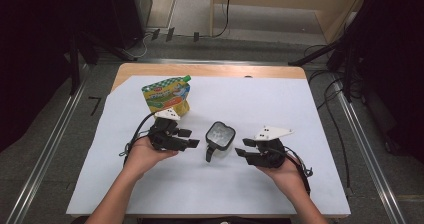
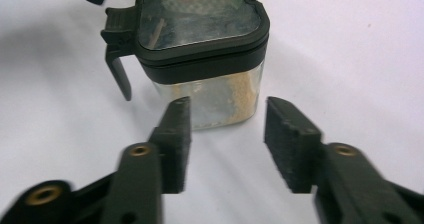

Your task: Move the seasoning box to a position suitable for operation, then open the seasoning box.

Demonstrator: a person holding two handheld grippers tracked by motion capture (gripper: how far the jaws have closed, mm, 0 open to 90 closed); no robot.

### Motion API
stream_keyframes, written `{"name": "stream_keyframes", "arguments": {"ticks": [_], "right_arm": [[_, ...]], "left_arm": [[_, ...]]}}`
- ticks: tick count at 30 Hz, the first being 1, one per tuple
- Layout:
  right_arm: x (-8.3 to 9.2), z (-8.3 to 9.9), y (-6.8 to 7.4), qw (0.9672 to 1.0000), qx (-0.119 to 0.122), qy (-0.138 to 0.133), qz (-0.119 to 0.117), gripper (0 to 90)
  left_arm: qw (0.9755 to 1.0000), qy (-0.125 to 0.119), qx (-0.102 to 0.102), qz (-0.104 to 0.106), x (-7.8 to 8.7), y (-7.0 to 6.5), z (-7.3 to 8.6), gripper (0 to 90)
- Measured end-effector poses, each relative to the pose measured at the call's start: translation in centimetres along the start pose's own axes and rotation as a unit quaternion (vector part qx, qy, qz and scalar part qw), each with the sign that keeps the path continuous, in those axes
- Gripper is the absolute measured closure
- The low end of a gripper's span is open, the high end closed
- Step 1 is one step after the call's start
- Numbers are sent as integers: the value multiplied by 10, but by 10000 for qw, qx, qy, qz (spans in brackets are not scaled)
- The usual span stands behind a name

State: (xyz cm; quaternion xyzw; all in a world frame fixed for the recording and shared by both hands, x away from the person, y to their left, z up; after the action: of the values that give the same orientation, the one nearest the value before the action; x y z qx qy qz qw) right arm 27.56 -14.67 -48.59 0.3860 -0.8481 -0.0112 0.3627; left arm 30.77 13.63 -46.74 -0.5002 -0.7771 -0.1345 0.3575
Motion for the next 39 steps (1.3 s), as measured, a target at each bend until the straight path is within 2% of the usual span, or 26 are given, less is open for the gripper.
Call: {"name": "stream_keyframes", "arguments": {"ticks": [2,3,4,5,6,9,11,12,13,15,19,21,23,26,29,35,39], "right_arm": [[1,-1,0,9999,-85,4,59,693],[1,-1,-1,9999,-116,0,38,733],[0,-2,-1,9997,-229,-13,-55,798],[0,-2,-1,9997,-229,-13,-55,798],[0,-3,-1,9996,-264,-13,-98,830],[-3,-3,-1,9999,-129,-9,-23,900],[-4,-3,-2,9999,-154,12,-34,900],[-5,-3,-4,9997,-223,27,-69,900],[-7,-4,-5,9990,-423,20,-161,900],[-10,-5,-6,9985,-516,7,-204,900],[-12,-5,-6,9987,-487,13,-169,900],[-13,-5,-5,9986,-491,49,-161,900],[-14,-5,-5,9986,-500,53,-172,900],[-14,-6,-5,9985,-506,63,-198,900],[-15,-7,-3,9986,-486,67,-205,900],[-23,-6,3,9990,-385,127,-196,900],[-23,-5,1,9986,-447,122,-271,900]], "left_arm": [[10000,-9,45,30,-3,2,0,645],[10000,-3,76,46,-5,3,0,675],[10000,38,52,16,-7,4,-1,762],[10000,59,12,41,-8,5,-1,762],[10000,50,0,39,-10,4,-2,799],[10000,46,-58,65,-13,4,-4,900],[9999,19,-58,86,-16,5,-6,900],[9999,48,-99,108,-18,5,-6,900],[9999,62,-98,125,-20,5,-7,900],[9998,82,-146,72,-22,5,-7,900],[9999,15,-103,44,-25,6,-9,900],[9998,67,-194,-22,-28,5,-10,900],[9998,75,-194,14,-32,5,-12,900],[9994,216,-270,-19,-36,4,-10,900],[9994,191,-281,-27,-36,4,-10,900],[9996,158,-208,-75,-38,3,-9,900],[9996,160,-184,-104,-38,3,-9,900]]}}
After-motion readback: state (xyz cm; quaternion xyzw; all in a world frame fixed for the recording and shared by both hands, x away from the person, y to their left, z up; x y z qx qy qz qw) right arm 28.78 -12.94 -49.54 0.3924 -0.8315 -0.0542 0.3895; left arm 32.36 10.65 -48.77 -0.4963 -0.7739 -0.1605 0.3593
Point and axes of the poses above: each handheld gripper's, and its own axes: x roughly backward along the jaws, z roughly out of its underside, y roughly to its left, the point moved 3 cm from there along -x, roughly forward along the jaws, and after that the axes turned 12 degrees about -x, right-handed, at the moved point
